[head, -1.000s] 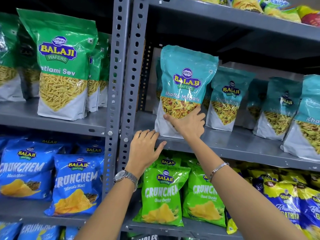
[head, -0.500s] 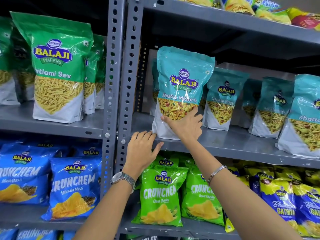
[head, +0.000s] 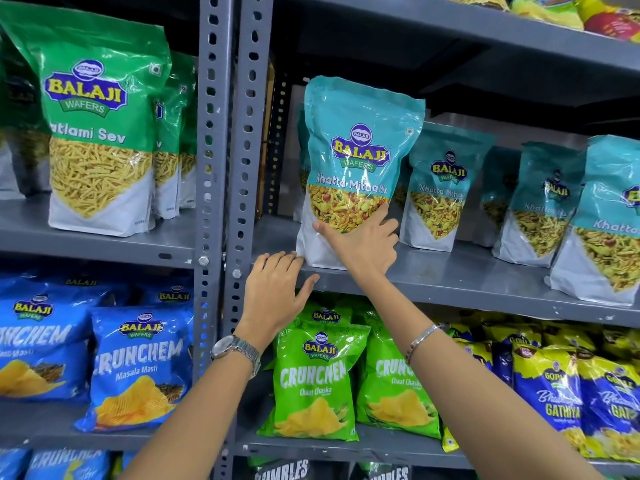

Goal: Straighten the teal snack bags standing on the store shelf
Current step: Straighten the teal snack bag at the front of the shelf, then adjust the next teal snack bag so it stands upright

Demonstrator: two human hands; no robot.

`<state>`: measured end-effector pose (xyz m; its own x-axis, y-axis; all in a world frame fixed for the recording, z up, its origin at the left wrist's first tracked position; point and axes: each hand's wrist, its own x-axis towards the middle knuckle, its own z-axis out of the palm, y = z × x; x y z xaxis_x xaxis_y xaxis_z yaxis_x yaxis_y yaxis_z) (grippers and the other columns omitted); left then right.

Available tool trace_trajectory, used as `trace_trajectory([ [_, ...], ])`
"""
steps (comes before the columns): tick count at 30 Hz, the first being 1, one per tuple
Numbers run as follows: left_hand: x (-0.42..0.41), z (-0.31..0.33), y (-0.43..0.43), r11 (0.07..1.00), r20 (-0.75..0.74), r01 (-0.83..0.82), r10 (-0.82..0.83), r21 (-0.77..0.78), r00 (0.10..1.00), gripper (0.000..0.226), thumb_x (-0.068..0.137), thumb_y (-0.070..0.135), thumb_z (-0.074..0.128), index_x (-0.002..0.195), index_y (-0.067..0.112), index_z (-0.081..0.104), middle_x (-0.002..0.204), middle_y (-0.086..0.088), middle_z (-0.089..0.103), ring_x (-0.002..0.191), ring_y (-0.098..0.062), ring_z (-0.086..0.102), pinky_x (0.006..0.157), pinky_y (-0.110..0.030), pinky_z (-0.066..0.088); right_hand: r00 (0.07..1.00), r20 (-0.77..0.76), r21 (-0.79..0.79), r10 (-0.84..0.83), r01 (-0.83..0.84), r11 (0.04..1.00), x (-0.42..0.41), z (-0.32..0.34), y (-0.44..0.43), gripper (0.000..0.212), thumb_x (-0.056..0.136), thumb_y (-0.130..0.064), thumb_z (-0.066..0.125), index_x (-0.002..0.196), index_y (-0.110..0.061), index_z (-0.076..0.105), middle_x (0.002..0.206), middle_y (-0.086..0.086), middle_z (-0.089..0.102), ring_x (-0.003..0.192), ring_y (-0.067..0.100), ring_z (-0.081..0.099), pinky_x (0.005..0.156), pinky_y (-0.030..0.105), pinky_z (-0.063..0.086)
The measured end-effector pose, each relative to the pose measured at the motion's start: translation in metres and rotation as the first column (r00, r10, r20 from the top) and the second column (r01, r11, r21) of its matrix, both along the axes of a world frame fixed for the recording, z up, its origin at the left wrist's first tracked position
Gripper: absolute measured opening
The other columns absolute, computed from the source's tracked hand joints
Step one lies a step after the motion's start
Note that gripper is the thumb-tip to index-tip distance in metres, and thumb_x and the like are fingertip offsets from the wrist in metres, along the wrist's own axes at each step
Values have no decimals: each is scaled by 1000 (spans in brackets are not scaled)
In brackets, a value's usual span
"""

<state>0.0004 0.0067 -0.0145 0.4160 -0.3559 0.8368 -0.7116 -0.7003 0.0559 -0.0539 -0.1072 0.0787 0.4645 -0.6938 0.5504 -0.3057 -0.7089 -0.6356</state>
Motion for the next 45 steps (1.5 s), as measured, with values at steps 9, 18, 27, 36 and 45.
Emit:
trace_trajectory([
  [9,-23,-16,-35,949,217,184,-129,-257,968,42,91,33,49,122,6,54,131,-15,57,124,-27,47,108,-42,28,993,97,28,73,-76,997,-33,26,-67,93,79,-76,43,142,-9,25,141,15,35,123,35,46,92,46,39],
  [18,-69,5,-147,957,141,289,-289,25,947,38,89,32,47,116,9,63,131,-12,58,118,-28,55,101,-43,38,999,15,189,-41,37,981,-46,39,-198,78,85,-61,50,137,-7,31,141,17,35,125,37,43,93,44,38],
  [27,-67,9,-177,986,69,141,-147,93,987,42,91,37,43,106,8,68,109,-10,70,99,-27,65,85,-40,50,999,-18,98,-28,30,995,-4,29,-252,85,77,-55,63,137,-4,31,142,17,34,130,36,34,100,48,35],
  [36,-63,2,-184,997,199,52,-62,56,978,47,96,41,36,101,10,71,102,-5,73,91,-24,68,81,-35,45,1000,-5,198,19,-17,980,51,35,-264,135,61,-72,69,148,3,-1,154,27,10,140,45,17,107,57,23],
  [45,-62,-1,-187,999,224,43,-44,6,974,45,96,41,37,102,13,72,104,-2,73,94,-20,67,86,-33,44,996,82,239,23,-42,970,68,27,-277,127,60,-61,77,148,-2,7,148,22,25,135,40,28,104,55,32],
])
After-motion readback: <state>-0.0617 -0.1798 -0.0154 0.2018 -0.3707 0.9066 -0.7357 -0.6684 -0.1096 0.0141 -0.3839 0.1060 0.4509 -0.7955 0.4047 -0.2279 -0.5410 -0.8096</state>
